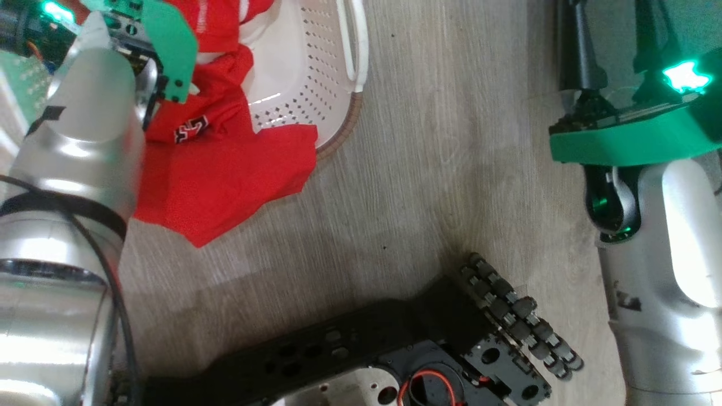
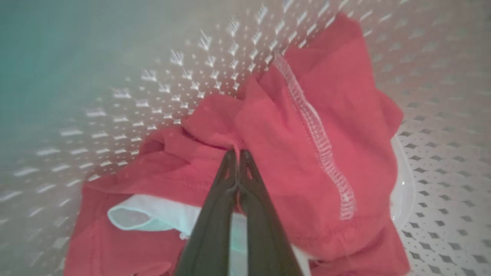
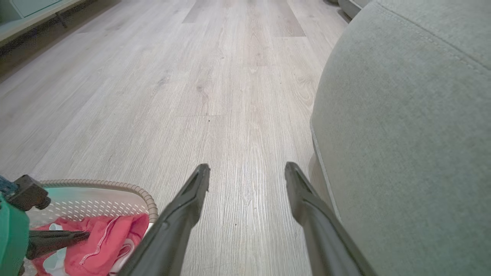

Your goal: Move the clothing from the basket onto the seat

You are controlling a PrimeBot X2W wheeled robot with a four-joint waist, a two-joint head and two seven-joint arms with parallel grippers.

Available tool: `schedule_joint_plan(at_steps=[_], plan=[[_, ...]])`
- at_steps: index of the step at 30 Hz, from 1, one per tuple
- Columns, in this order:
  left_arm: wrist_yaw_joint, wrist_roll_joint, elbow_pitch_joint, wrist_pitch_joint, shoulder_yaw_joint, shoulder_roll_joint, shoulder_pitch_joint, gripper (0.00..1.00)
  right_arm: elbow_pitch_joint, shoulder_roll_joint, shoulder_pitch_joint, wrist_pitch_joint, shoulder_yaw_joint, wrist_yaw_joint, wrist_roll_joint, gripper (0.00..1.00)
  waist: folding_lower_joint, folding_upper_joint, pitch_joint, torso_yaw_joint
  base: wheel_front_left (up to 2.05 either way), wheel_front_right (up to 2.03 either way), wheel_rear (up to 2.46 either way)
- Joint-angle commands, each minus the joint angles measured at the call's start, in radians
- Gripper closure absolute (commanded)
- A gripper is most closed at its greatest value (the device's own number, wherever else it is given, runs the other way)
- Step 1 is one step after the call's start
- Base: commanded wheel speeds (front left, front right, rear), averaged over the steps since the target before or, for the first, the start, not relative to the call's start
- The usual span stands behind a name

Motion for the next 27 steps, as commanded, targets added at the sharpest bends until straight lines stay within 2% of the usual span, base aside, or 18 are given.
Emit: schedule_joint_plan(at_steps=[1,5,10,16,19,27], plan=[[-0.009,-0.015,-0.012,-0.031,0.016,0.007,0.035,1.0,-0.02,0.01,0.045,-0.006,0.002,0.0,-0.008,0.0,-0.0001,0.0,-0.029,0.028,0.0,0.0,0.0],[-0.039,-0.07,-0.021,-0.13,0.04,-0.028,0.086,1.0,0.001,-0.006,0.062,-0.006,-0.025,0.0,-0.035,0.0,-0.0001,0.0,-0.12,0.099,0.0,0.0,0.0],[-0.077,-0.148,-0.081,-0.177,0.065,-0.047,0.193,1.0,0.035,-0.037,0.1,-0.006,-0.055,0.0,-0.036,0.0,-0.0001,0.0,-0.274,0.184,0.0,0.0,0.0],[-0.1,-0.236,-0.293,-0.18,0.068,-0.051,0.38,1.0,0.087,-0.074,0.165,-0.006,-0.076,0.0,-0.043,0.0,-0.0001,0.0,-0.474,0.272,0.0,0.0,0.0],[-0.1,-0.265,-0.399,-0.18,0.083,-0.051,0.486,1.0,0.11,-0.081,0.204,-0.006,-0.076,0.0,-0.043,0.0,-0.0001,0.0,-0.569,0.302,0.0,0.0,0.0],[-0.059,-0.274,-0.673,-0.181,0.167,-0.035,0.777,1.0,0.158,-0.09,0.323,-0.006,-0.065,0.0,-0.053,0.0,-0.0001,0.0,-0.787,0.34,0.0,0.0,0.0]])
